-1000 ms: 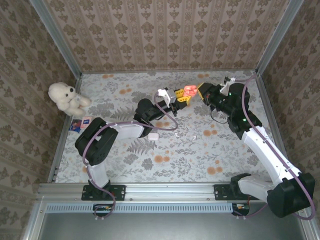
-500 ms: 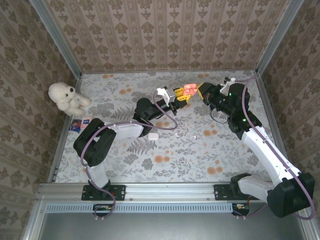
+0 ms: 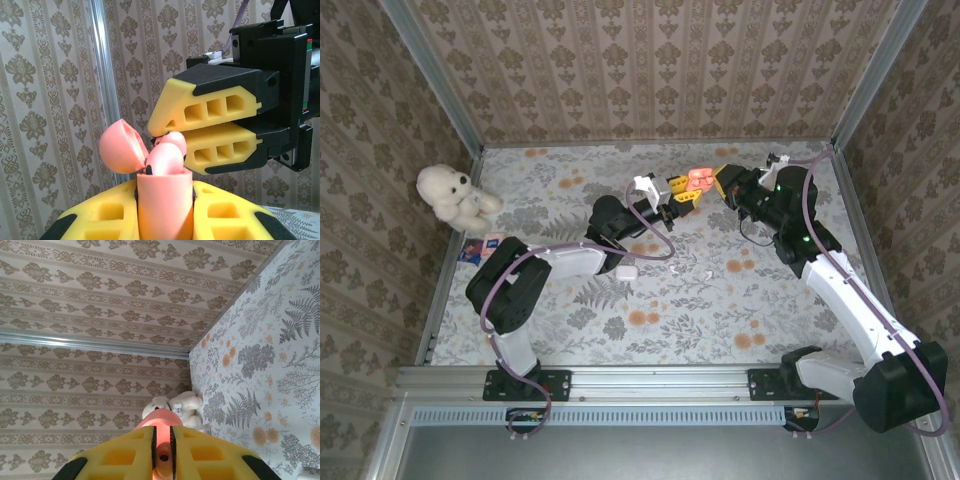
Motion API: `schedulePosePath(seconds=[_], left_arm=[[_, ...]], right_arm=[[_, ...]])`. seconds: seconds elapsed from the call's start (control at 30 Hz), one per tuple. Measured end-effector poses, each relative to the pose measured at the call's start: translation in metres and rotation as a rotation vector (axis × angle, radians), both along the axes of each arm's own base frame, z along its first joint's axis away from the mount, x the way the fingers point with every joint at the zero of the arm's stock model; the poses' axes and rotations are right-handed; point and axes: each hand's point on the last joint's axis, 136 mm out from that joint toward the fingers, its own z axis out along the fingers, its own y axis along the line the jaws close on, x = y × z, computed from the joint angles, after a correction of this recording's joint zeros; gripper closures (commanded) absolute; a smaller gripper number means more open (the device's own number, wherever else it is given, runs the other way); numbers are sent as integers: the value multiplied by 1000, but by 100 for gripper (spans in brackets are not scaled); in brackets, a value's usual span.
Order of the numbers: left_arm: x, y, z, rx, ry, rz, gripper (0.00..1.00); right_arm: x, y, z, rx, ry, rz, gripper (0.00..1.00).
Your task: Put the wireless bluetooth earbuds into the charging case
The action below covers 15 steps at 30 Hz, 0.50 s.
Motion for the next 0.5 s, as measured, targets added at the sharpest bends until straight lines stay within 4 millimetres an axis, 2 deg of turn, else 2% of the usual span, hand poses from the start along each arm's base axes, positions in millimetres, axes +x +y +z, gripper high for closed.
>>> schedulePosePath(seconds=[0.27, 0.5], left_arm=[[-4, 1, 3, -1, -6, -10, 100], [-9, 4, 12, -12, -23, -21, 100]], right_arm=[[2, -4, -2, -9, 3, -23, 82], [4, -10, -12, -29, 40, -57, 82]])
